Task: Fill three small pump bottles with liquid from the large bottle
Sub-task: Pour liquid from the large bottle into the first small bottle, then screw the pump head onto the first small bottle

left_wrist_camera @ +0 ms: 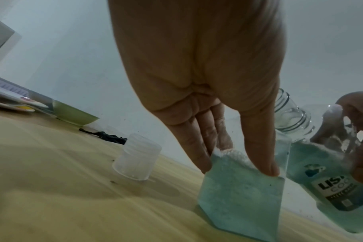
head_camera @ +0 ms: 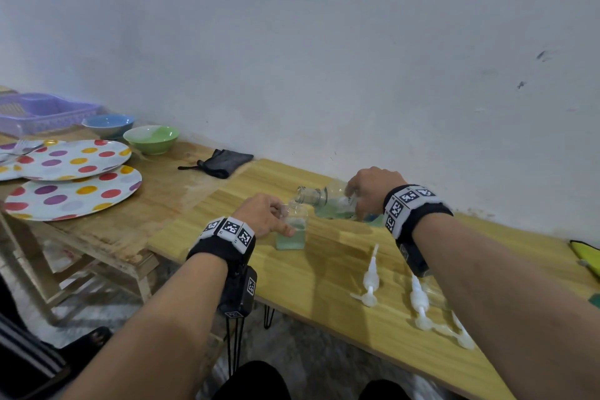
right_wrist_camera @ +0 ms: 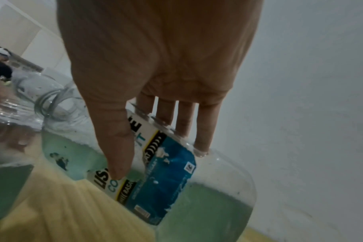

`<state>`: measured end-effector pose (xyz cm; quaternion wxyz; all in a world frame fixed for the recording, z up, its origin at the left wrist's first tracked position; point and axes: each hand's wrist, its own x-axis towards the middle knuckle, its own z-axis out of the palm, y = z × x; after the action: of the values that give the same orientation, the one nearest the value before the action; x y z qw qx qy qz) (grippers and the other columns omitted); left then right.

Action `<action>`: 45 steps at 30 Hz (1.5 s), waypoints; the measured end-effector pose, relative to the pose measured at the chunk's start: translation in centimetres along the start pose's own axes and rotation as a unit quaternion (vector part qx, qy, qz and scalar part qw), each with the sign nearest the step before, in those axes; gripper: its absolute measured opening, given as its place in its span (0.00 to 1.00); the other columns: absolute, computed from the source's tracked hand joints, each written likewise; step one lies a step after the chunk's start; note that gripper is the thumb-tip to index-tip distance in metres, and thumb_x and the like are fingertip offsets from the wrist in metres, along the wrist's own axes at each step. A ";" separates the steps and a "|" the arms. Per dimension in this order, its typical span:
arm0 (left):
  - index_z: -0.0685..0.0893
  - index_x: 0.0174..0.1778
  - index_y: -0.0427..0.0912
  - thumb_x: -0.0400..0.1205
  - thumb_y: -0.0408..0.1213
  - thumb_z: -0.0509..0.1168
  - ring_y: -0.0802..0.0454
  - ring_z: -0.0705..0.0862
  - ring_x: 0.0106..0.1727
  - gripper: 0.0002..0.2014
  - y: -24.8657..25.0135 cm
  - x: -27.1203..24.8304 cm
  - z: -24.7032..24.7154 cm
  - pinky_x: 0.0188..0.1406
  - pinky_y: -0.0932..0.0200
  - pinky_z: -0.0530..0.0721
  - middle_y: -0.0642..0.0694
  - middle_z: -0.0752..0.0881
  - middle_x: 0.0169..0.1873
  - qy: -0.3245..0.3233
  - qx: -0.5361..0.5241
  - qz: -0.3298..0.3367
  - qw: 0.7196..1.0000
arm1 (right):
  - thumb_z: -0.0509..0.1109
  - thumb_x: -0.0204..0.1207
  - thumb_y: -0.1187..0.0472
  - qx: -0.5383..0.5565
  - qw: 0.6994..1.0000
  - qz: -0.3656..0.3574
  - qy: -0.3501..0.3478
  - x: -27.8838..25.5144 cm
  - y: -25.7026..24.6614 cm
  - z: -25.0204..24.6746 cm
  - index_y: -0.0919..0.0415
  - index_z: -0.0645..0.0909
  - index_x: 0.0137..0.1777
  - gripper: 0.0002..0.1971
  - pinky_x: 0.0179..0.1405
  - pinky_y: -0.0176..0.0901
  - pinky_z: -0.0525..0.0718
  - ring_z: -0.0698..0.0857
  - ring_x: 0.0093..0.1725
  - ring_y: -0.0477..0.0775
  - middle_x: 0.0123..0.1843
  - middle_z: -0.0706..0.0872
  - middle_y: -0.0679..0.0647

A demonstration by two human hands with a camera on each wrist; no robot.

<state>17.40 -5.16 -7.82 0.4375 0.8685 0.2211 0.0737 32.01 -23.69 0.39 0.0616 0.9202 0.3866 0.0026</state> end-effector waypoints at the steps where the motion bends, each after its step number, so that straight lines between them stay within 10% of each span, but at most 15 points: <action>1: 0.88 0.47 0.38 0.61 0.40 0.85 0.47 0.88 0.51 0.22 0.0 0.1 0.0 0.54 0.51 0.85 0.46 0.91 0.45 -0.003 0.003 0.001 1.000 | 0.81 0.61 0.58 0.008 1.000 0.002 -0.003 0.0 0.1 0.2 0.43 0.85 0.61 0.26 0.43 0.43 0.82 0.87 0.53 0.54 0.55 0.88 0.47; 13: 0.87 0.49 0.35 0.59 0.41 0.86 0.42 0.90 0.51 0.26 -0.2 0.3 -0.3 0.59 0.41 0.86 0.41 0.92 0.46 -0.009 0.013 0.005 1.000 | 0.87 0.58 0.64 0.321 0.943 0.069 0.059 2.5 2.7 0.0 0.64 0.85 0.64 0.31 0.46 0.40 0.76 0.84 0.53 0.57 0.53 0.85 0.55; 29: 0.86 0.50 0.43 0.67 0.35 0.81 0.51 0.88 0.52 0.18 -0.5 0.2 0.2 0.54 0.53 0.88 0.49 0.90 0.47 -0.010 -0.005 0.008 1.000 | 0.86 0.61 0.66 0.542 0.816 0.172 0.105 5.2 3.8 5.3 0.63 0.82 0.60 0.27 0.52 0.46 0.82 0.85 0.55 0.57 0.55 0.87 0.56; 36: 0.86 0.51 0.42 0.67 0.38 0.81 0.50 0.88 0.52 0.18 0.5 -0.8 0.3 0.57 0.49 0.86 0.50 0.90 0.48 -0.005 0.013 -0.001 1.000 | 0.86 0.61 0.66 0.456 0.861 0.187 0.127 2.4 3.5 2.4 0.58 0.54 0.83 0.55 0.67 0.57 0.77 0.74 0.74 0.66 0.75 0.71 0.63; 39: 0.86 0.52 0.42 0.66 0.40 0.82 0.49 0.86 0.54 0.20 0.6 -0.7 0.2 0.62 0.47 0.82 0.50 0.89 0.51 0.008 0.047 -0.009 0.999 | 0.82 0.66 0.64 0.296 0.929 0.134 0.175 0.6 3.6 0.1 0.55 0.74 0.71 0.33 0.59 0.52 0.82 0.80 0.65 0.62 0.68 0.77 0.59; 42: 0.87 0.50 0.40 0.65 0.40 0.83 0.49 0.86 0.54 0.20 0.7 -0.7 0.2 0.60 0.48 0.82 0.50 0.89 0.50 0.014 0.054 -0.011 0.998 | 0.78 0.70 0.63 0.159 0.984 -0.020 0.075 -2.0 2.6 -1.5 0.54 0.88 0.46 0.06 0.52 0.47 0.85 0.88 0.53 0.55 0.48 0.88 0.51; 45: 0.87 0.50 0.39 0.65 0.40 0.83 0.49 0.87 0.53 0.21 0.6 -0.7 0.2 0.58 0.50 0.82 0.50 0.90 0.48 0.020 0.058 -0.006 0.998 | 0.79 0.71 0.55 0.032 0.991 -0.110 -0.063 -4.7 0.7 -0.6 0.59 0.91 0.47 0.09 0.51 0.48 0.88 0.89 0.45 0.55 0.43 0.91 0.52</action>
<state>17.04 -5.94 -7.42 0.3825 0.8894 0.2388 0.0753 29.15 -27.48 1.24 0.0558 0.8721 0.4804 -0.0748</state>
